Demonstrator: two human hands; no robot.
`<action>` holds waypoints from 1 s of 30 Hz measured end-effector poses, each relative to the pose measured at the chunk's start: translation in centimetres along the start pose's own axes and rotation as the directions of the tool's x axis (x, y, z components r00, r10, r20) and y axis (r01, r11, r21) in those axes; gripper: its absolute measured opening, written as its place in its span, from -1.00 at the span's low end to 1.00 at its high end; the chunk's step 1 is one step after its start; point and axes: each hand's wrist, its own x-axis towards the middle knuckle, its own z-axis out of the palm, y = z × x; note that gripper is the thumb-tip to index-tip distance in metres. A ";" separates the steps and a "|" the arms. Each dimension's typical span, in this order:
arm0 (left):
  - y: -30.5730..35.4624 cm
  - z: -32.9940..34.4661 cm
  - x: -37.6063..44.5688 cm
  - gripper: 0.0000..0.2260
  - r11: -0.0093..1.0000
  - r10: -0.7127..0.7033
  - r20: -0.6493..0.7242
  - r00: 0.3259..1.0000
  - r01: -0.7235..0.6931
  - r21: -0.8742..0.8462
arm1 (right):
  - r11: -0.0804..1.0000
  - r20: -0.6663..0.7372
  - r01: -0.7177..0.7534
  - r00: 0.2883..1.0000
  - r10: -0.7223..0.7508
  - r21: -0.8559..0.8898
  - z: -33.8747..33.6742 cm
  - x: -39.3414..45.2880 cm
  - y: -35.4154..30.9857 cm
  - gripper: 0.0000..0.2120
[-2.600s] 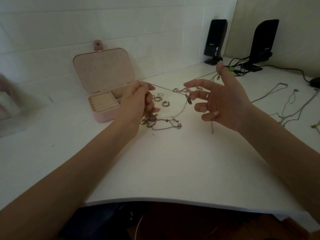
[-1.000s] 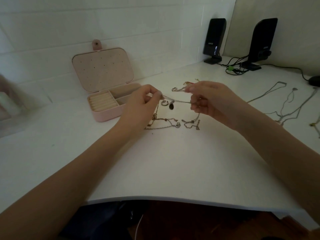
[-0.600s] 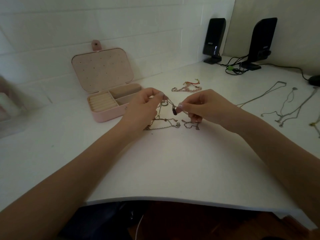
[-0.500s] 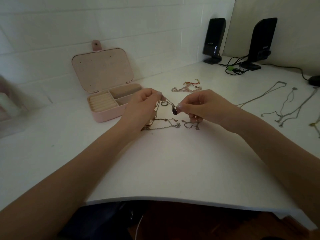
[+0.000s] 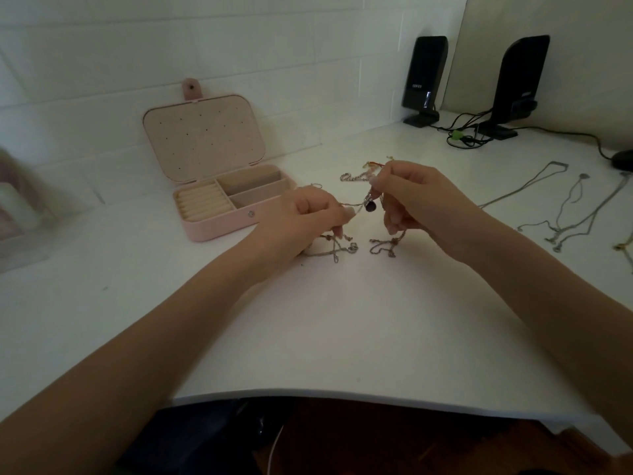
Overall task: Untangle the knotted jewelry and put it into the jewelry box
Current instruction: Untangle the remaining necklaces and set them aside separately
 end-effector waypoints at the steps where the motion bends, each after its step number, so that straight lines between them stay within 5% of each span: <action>1: -0.1 0.1 0.0 -0.68 1.000 0.002 -0.012 1.000 -0.002 0.004 | 0.999 0.022 0.000 1.000 0.000 0.035 0.0 -0.1 -0.1 -0.77; 13: -0.6 0.1 0.0 -0.93 0.983 0.153 -0.091 0.984 -0.142 0.113 | 0.997 0.155 0.078 0.985 -0.081 0.022 0.7 -0.4 0.1 -0.78; 24: -0.8 0.2 0.2 -0.88 0.979 0.157 -0.059 0.986 -0.148 0.137 | 0.994 0.107 0.064 0.992 -0.074 0.092 0.7 -0.3 0.0 -0.75; 30: -1.1 0.2 0.5 -0.86 0.991 0.107 -0.001 0.994 -0.107 -0.074 | 0.985 0.156 0.033 0.986 -0.060 0.168 0.6 -0.4 -0.2 -0.76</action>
